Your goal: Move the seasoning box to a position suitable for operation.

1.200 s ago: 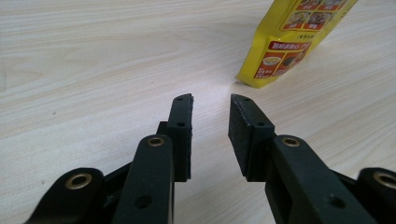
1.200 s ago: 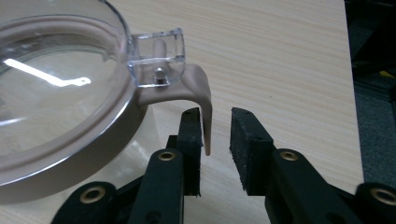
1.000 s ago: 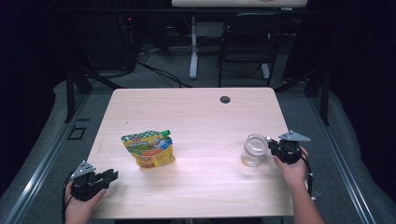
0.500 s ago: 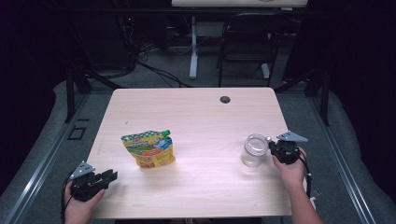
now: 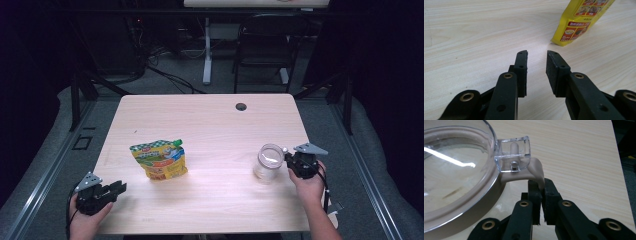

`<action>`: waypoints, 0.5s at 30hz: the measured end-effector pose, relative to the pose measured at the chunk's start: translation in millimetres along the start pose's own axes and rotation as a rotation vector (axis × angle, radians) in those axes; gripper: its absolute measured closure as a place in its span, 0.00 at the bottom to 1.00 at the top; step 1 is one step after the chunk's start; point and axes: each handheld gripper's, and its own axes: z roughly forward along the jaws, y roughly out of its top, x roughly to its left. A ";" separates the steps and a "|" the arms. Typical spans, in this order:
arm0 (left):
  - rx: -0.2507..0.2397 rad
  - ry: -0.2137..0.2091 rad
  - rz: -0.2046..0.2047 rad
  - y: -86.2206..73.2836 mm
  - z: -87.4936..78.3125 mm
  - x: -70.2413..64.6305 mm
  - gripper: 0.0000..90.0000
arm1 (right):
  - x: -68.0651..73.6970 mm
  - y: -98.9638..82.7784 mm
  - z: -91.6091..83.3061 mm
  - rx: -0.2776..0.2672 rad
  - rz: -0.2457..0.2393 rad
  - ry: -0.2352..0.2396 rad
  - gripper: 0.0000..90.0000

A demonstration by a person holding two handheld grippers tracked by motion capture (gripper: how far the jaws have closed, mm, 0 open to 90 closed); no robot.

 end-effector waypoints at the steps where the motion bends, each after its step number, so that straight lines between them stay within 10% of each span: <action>1: -0.001 -0.002 0.004 0.5 0.0 -0.4 0.79 | 4.0 0.4 -2.8 -0.006 -0.004 -0.001 0.96; 15: -0.003 -0.031 0.031 7.7 7.3 -6.7 0.79 | 72.2 -9.2 -31.5 -0.002 -0.036 0.080 0.95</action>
